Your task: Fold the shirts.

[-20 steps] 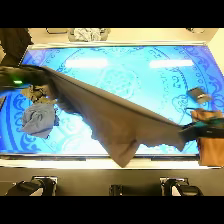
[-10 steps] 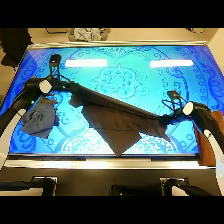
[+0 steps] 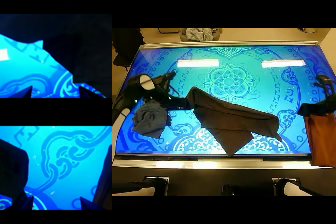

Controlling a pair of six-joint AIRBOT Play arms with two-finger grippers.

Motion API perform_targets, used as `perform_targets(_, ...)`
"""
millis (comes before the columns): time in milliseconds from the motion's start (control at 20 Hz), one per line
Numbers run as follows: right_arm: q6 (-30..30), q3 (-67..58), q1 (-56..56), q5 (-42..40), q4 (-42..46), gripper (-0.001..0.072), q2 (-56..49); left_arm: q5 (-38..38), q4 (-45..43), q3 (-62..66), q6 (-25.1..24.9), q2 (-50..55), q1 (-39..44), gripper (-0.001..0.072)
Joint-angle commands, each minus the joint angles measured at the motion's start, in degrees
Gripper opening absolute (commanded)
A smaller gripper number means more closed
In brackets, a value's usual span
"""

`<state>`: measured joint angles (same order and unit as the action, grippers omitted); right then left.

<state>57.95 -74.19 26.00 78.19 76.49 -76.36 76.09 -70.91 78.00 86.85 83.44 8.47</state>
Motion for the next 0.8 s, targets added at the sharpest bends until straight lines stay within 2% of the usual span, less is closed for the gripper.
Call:
perform_targets(0, -1.88, 3.19, 7.06, 7.45, -2.56, 0.0673, 0.04, -6.49, 14.78, -15.98, -1.51, -4.46, 3.96, 0.0671)
perform_targets(100, -2.80, 7.37, 6.54, 6.64, -3.67, 0.0697, 0.02, -13.64, 19.91, -22.23, -1.55, -4.09, 8.94, 0.0665)
perform_targets(250, -4.66, 12.13, 5.53, 4.35, -4.00, 0.0708, 0.02, -23.08, 22.77, -25.38, -1.38, -2.10, 16.00, 0.0665)
perform_targets(550, -8.63, 18.64, 5.46, 0.63, -8.98, 0.0713, -0.02, -29.40, 26.01, -25.16, -1.36, 3.19, 19.17, 0.0656)
perform_targets(600, -11.10, 20.06, 5.46, 0.11, -10.34, 0.0715, -0.02, -31.21, 26.01, -25.16, -1.36, 3.21, 19.17, 0.0624)
perform_targets(650, -12.00, 21.49, 5.46, -0.79, -10.47, 0.0715, -0.02, -32.74, 26.03, -25.09, -1.33, 3.21, 19.17, 0.0552)
perform_targets(700, -11.98, 22.82, 5.46, -1.86, -10.47, 0.0715, -0.13, -33.62, 26.16, -25.09, -0.66, 3.21, 19.17, 0.0466)
perform_targets(750, -11.98, 23.54, 5.46, -2.21, -10.91, 0.0715, -0.48, -34.18, 26.16, -25.11, 0.79, 3.23, 19.17, 0.0334)
